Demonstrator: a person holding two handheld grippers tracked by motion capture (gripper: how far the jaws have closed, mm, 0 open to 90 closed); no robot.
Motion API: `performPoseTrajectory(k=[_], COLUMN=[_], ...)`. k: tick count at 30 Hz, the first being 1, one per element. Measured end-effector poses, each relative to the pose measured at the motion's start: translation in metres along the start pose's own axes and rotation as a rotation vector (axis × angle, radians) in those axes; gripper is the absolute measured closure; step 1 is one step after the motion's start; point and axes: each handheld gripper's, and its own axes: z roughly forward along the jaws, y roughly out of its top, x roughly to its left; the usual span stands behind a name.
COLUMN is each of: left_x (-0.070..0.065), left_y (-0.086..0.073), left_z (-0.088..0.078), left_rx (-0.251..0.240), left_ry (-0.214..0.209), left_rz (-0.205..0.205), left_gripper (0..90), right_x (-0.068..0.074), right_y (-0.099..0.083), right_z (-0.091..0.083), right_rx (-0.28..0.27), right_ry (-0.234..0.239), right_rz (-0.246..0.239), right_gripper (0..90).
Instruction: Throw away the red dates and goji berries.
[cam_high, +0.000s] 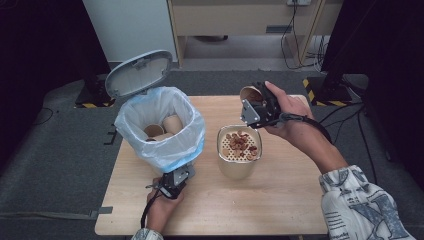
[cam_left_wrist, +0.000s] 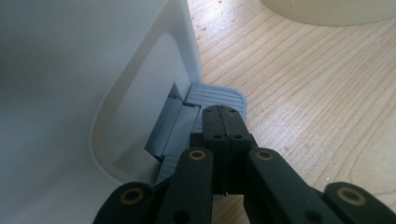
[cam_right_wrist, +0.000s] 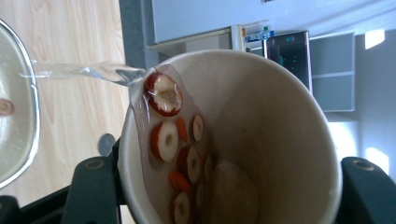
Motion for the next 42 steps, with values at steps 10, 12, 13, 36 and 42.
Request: performPoseTrajectory(k=[10, 12, 13, 36, 42], left_x=[0.0, 0.0, 0.0, 0.0, 0.0], left_y=[0.0, 0.0, 0.0, 0.0, 0.0], left_z=[0.0, 0.0, 0.0, 0.0, 0.0], left_rx=[0.0, 0.0, 0.0, -0.001, 0.002], left_ry=[0.0, 0.0, 0.0, 0.001, 0.002], left_rz=[0.001, 0.002, 0.002, 0.001, 0.004], left_gripper=[89.4, 89.5, 89.4, 89.5, 89.4], right_x=[0.002, 0.0, 0.0, -0.018, -0.021], right_y=[0.0, 0.0, -0.001, -0.007, -0.008], right_z=[0.001, 0.0, 0.0, -0.005, -0.006], right_rx=[0.006, 0.0, 0.003, -0.038, -0.044], right_ry=[0.004, 0.001, 0.001, 0.017, 0.01], right_rz=[-0.003, 0.0, 0.009, 0.079, 0.08], right_gripper=[35.6, 35.6, 35.6, 35.6, 35.6])
